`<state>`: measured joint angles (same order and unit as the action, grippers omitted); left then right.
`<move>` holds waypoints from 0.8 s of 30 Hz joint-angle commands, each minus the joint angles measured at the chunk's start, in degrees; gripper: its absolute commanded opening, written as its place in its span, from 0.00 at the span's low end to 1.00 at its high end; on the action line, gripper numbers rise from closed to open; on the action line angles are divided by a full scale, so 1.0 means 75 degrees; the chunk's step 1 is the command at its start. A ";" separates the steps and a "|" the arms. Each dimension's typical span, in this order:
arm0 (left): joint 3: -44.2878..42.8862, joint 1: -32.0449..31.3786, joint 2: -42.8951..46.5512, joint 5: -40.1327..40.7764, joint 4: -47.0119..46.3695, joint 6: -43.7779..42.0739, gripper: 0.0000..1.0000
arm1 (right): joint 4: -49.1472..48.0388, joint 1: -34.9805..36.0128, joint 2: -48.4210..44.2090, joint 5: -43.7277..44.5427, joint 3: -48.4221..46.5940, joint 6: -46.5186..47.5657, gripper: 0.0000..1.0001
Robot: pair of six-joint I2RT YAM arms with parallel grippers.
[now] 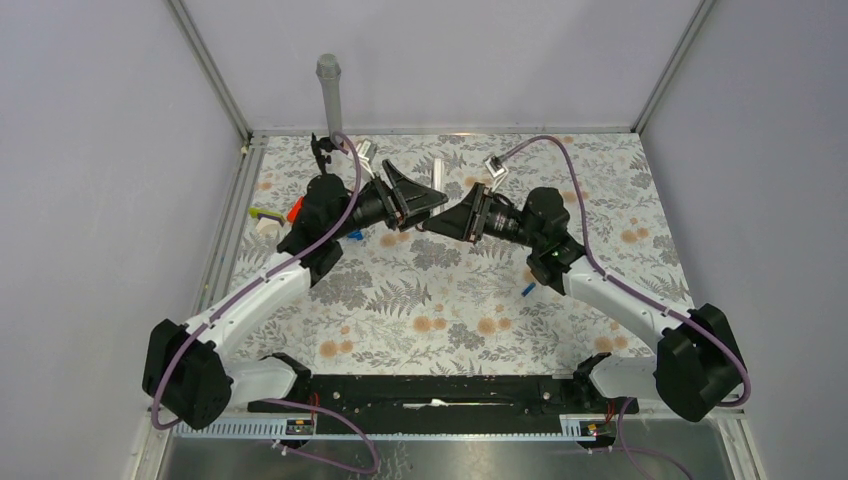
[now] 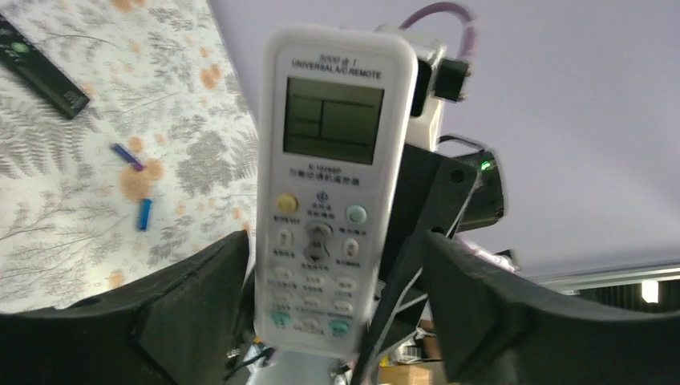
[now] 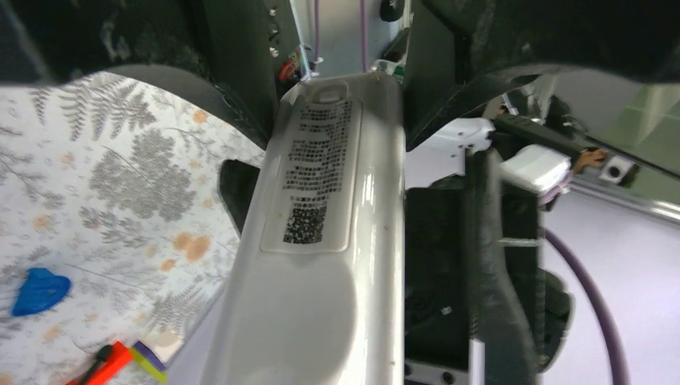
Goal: Load the batteries into the remote control
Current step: Pick up the remote control from the center of the board.
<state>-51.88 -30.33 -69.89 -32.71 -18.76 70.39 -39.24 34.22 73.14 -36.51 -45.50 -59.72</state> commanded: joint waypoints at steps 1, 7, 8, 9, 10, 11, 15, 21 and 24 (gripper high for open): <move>-0.0373 0.0001 0.0467 0.0541 0.1208 -0.1067 0.88 | 0.2354 0.0152 -0.0169 0.0089 -0.1037 0.2608 0.32; -0.2303 0.0001 -0.0099 0.2054 0.5105 -0.3236 0.97 | 0.4828 0.0673 0.0216 0.1708 -0.1695 0.5229 0.27; -0.2452 0.0001 -0.0225 0.2246 0.5391 -0.3364 0.97 | 0.4882 0.0736 0.0250 0.1866 -0.1722 0.5464 0.27; -0.2571 0.0009 -0.0356 0.2383 0.5644 -0.3412 0.97 | 0.4954 0.0830 0.0302 0.2004 -0.1763 0.5697 0.28; -0.2655 0.0012 -0.0441 0.2462 0.5729 -0.3425 0.96 | 0.5111 0.0940 0.0383 0.2187 -0.1863 0.5946 0.28; -0.2721 0.0012 -0.0534 0.2463 0.5751 -0.3447 0.93 | 0.5455 0.1036 0.0491 0.2435 -0.2024 0.6199 0.29; -0.2905 0.0012 -0.0803 0.2447 0.6037 -0.3432 0.84 | 0.5991 0.1221 0.0798 0.3063 -0.2366 0.6803 0.29; -0.2867 0.0028 -0.1077 0.2410 0.6181 -0.3362 0.56 | 0.5928 0.1269 0.0976 0.3332 -0.2473 0.7103 0.29; -0.2910 0.0041 -0.1175 0.2373 0.6059 -0.3284 0.47 | 0.5848 0.1274 0.1032 0.3175 -0.2477 0.7149 0.29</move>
<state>-71.42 -30.41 -78.59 -15.81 27.83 45.98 6.20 43.24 80.36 -13.93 -61.08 -9.23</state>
